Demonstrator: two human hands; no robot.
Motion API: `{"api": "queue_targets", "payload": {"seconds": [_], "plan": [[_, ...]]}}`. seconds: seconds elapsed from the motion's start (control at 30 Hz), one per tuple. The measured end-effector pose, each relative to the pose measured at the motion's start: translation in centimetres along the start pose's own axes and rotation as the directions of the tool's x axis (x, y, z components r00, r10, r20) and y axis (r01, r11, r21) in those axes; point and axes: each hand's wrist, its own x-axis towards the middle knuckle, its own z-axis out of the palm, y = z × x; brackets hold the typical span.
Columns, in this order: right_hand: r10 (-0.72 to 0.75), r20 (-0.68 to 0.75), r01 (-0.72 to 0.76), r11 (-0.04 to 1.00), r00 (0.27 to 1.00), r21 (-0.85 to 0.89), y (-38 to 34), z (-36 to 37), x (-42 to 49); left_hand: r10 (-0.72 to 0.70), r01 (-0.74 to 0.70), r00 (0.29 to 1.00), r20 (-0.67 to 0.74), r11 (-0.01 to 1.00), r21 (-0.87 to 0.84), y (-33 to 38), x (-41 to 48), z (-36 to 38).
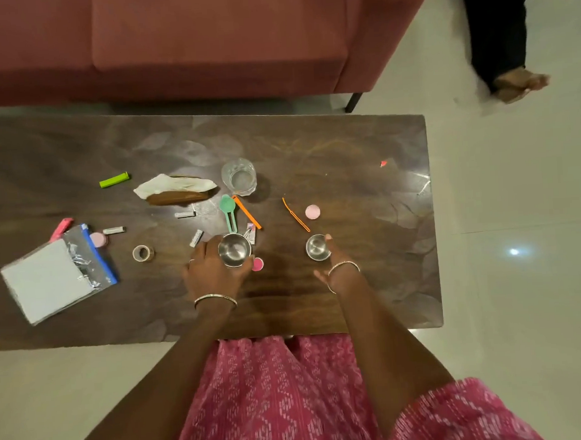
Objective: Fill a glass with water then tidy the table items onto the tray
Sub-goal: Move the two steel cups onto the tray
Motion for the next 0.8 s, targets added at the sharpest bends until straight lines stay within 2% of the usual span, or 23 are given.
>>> {"api": "queue_targets", "payload": {"seconds": [0.07,0.17,0.3,0.4,0.47,0.5,0.53,0.57,0.63,0.7,0.8], "plan": [[0.088,0.072,-0.091,0.995,0.993,0.031,-0.6,1.5,0.7,0.012,-0.012,1.000,-0.005,0.999,0.032,0.3,0.3,0.6],[0.171,0.020,-0.172,0.980,0.985,0.097,-1.1,3.3,1.7,0.023,-0.022,0.999,-0.023,0.998,0.051,0.4,0.7,1.1],[0.145,-0.049,-0.132,0.972,0.988,0.195,-1.2,4.5,3.7,0.028,-0.026,0.999,-0.030,0.997,0.078,0.2,1.0,1.9],[-0.031,-0.030,0.030,0.998,0.999,-0.049,-0.4,4.0,4.0,0.016,-0.015,1.000,-0.016,0.998,0.068,0.3,1.0,2.2],[-0.082,-0.113,0.077,0.996,0.990,-0.053,0.5,3.7,4.8,-0.009,0.009,1.000,-0.005,0.998,0.055,0.2,0.9,2.0],[-0.156,-0.174,0.140,0.985,0.972,-0.098,0.9,3.6,4.4,-0.017,0.017,1.000,-0.003,0.998,0.056,0.2,0.7,1.9],[-0.241,-0.225,0.185,0.952,0.944,-0.245,1.0,4.0,3.4,-0.021,0.022,1.000,-0.005,0.998,0.059,0.1,0.6,1.7],[-0.275,-0.313,0.171,0.931,0.909,-0.322,1.0,4.3,2.6,-0.023,0.024,1.000,-0.010,0.998,0.061,-0.1,0.3,1.4],[-0.462,-0.338,0.269,0.832,0.820,-0.485,1.9,5.1,1.1,-0.037,0.038,0.999,-0.022,0.998,0.052,-0.7,-0.4,0.7],[-0.641,-0.248,0.425,0.702,0.726,-0.571,3.6,5.3,-0.3,-0.053,0.055,0.998,-0.034,0.997,0.050,-1.4,-1.1,0.1],[-0.777,-0.085,0.546,0.511,0.624,-0.664,6.5,5.6,-2.0,-0.074,0.076,0.996,-0.055,0.996,0.036,-3.1,-2.3,-1.2]]}}
